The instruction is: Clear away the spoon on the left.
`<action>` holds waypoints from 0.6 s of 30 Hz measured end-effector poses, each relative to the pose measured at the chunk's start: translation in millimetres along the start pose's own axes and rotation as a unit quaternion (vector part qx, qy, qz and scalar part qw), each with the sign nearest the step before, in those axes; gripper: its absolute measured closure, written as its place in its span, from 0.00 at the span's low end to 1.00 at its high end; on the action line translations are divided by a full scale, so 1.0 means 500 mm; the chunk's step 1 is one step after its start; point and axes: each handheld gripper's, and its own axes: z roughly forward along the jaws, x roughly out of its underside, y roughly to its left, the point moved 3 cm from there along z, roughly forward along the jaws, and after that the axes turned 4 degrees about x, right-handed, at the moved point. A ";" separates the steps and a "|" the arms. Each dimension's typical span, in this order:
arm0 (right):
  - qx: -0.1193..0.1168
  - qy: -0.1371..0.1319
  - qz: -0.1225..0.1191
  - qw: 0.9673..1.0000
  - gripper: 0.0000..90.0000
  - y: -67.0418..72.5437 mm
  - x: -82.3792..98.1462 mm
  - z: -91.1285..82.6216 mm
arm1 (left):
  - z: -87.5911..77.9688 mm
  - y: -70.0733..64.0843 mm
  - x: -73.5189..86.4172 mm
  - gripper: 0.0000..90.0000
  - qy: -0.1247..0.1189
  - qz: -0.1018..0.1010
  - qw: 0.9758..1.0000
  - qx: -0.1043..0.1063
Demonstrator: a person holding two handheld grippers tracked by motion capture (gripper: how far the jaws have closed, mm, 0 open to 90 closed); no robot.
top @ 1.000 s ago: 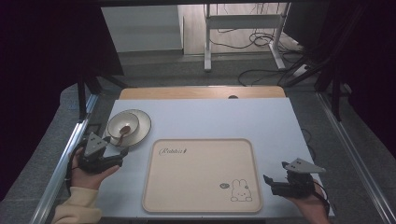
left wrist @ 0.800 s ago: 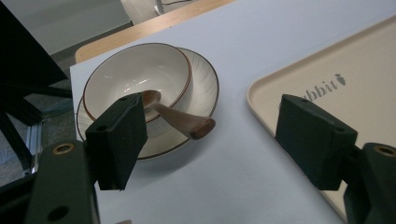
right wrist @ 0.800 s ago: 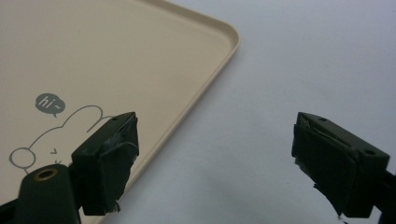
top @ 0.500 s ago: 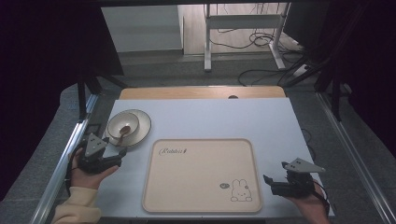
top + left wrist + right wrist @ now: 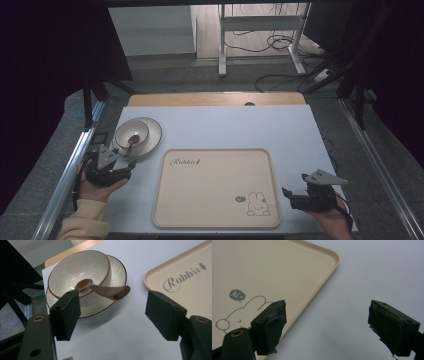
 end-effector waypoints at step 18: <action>-0.001 0.002 0.000 1.000 0.17 0.001 0.000 0.002 | 0.036 0.016 0.000 0.61 0.008 0.018 1.000 -0.018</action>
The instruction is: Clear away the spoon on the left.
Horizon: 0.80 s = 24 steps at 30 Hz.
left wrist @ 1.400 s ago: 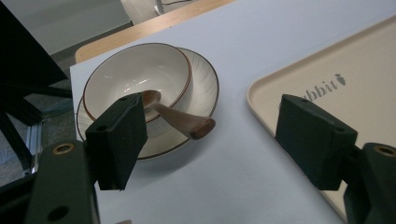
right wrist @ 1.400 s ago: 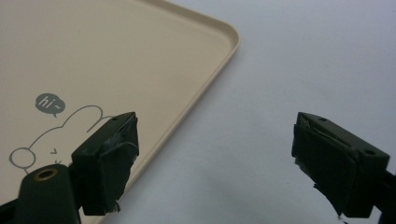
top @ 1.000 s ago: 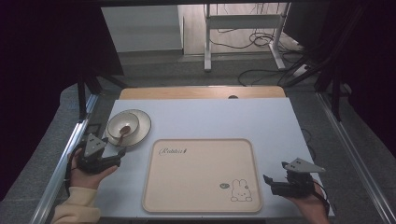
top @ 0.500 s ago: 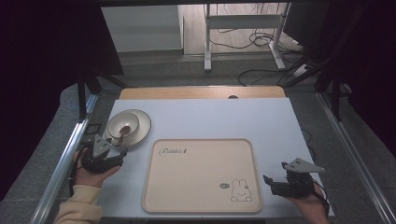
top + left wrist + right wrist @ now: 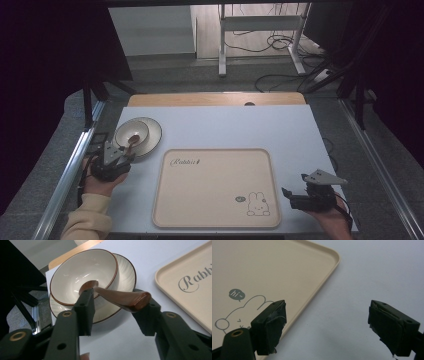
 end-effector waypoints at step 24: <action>0.000 0.000 -0.002 1.000 0.17 0.000 0.000 0.001 | -0.004 -0.003 -0.005 0.84 -0.002 0.013 1.000 -0.017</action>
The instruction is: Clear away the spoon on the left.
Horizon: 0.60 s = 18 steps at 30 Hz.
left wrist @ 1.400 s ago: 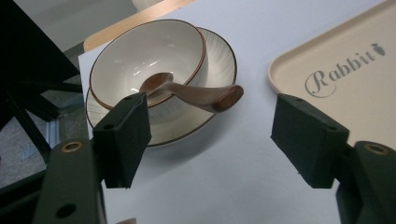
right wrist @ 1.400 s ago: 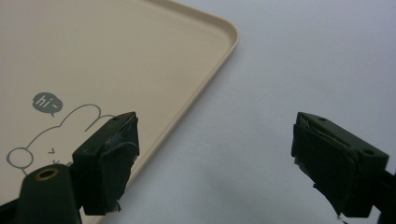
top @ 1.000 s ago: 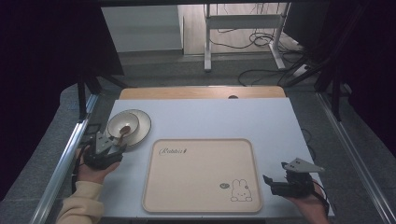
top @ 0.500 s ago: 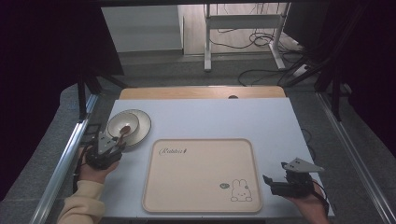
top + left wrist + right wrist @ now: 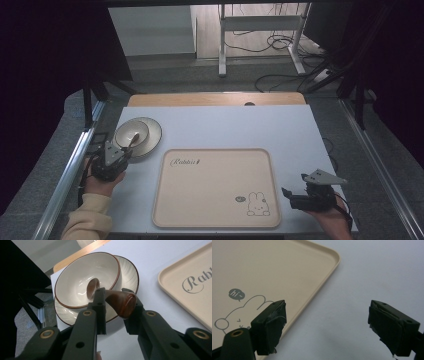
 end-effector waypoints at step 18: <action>0.001 0.000 -0.002 1.000 0.17 0.000 0.000 -0.002 | -0.007 0.008 -0.001 0.93 -0.008 -0.021 1.000 -0.021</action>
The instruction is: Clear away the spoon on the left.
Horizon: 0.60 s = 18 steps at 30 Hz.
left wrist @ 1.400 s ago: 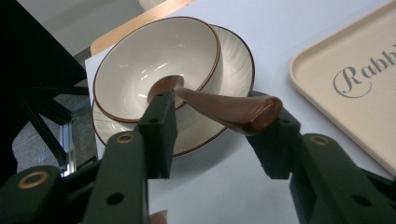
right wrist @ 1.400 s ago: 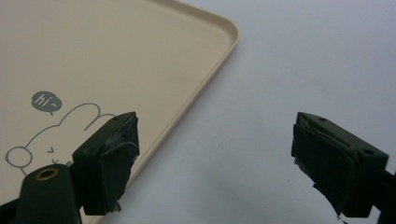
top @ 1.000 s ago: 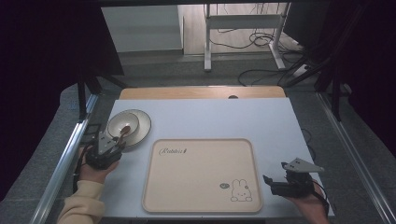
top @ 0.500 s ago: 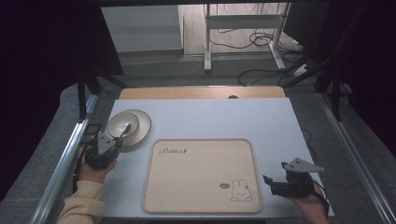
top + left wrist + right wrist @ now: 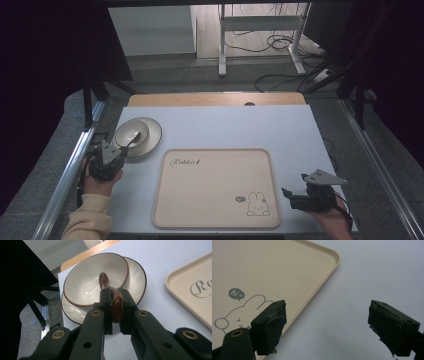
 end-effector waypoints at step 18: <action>0.000 -0.002 0.000 1.000 0.17 -0.001 -0.001 -0.001 | -0.048 0.000 -0.018 0.93 -0.042 -0.009 0.999 -0.003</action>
